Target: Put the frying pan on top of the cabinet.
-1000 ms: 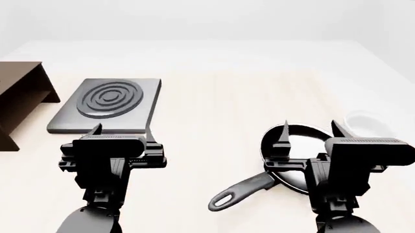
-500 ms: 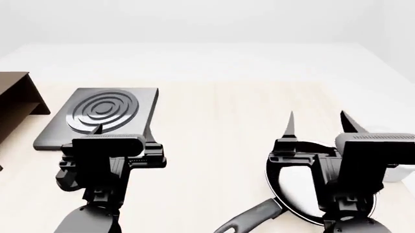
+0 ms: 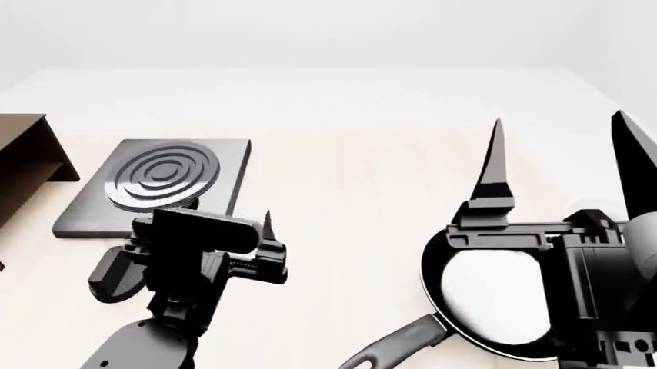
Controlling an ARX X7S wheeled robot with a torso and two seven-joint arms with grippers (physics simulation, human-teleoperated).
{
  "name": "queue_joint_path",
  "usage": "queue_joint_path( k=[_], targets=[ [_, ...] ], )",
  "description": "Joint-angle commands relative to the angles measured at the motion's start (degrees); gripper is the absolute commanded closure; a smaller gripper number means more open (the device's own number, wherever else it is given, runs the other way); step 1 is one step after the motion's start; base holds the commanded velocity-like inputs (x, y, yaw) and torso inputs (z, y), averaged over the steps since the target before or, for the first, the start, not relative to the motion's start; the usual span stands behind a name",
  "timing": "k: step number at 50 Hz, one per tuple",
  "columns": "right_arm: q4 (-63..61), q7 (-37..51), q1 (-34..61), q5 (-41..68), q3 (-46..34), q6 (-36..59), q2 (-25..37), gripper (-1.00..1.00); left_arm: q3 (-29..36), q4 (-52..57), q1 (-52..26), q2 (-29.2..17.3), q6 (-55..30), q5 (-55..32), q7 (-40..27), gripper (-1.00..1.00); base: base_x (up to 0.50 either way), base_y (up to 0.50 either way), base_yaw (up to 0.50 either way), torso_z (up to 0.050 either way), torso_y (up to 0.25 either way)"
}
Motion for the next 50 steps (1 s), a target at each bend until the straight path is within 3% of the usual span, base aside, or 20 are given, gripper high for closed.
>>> queue_joint_path(
  k=[1, 3, 5, 6, 11, 14, 29, 50],
  targets=[
    [0.35, 4.91, 2.58, 3.63, -4.46, -3.06, 4.37, -1.0, -3.41, 0.21, -19.3, -8.02, -31.72, -31.55, -13.05, -1.0, 0.0, 0.0, 0.0, 0.0, 0.0],
    [0.54, 4.89, 2.82, 3.89, -4.36, -3.12, 4.31, -1.0, 3.62, -4.27, -27.32, -12.88, -26.23, -48.74, -30.24, -1.0, 0.0, 0.0, 0.0, 0.0, 0.0],
    [0.55, 4.89, 2.96, 3.94, -4.38, -3.08, 4.29, -1.0, 8.15, -5.61, -31.42, -14.89, -22.57, -65.93, -47.42, -1.0, 0.0, 0.0, 0.0, 0.0, 0.0],
    [0.54, 4.88, 3.01, 3.98, -4.4, -3.08, 4.28, -1.0, 9.08, -5.55, -32.68, -15.13, -21.65, -74.53, -51.73, -1.0, 0.0, 0.0, 0.0, 0.0, 0.0],
    [0.63, 4.8, 3.32, 4.03, -4.67, -2.84, 4.04, -1.0, 15.96, -9.25, -37.43, -16.24, -17.76, -114.62, -52.36, -1.0, 0.0, 0.0, 0.0, 0.0, 0.0],
    [0.84, 4.95, 3.25, 4.21, -4.6, -2.96, 4.13, -1.0, 19.05, -11.36, -39.48, -16.49, -16.14, -119.09, -52.31, -1.0, 0.0, 0.0, 0.0, 0.0, 0.0],
    [1.2, 4.98, 2.6, 3.42, -5.16, -3.34, 4.04, -1.0, 24.55, -11.92, -43.51, -14.36, -13.32, -122.48, -53.93, -1.0, 0.0, 0.0, 0.0, 0.0, 0.0],
    [1.53, 5.28, 2.56, 2.7, -5.98, -3.07, 4.13, -1.0, 25.56, -17.89, -40.73, -11.55, -18.91, -108.49, -50.3, -1.0, 0.0, 0.0, 0.0, 0.0, 0.0]
  ],
)
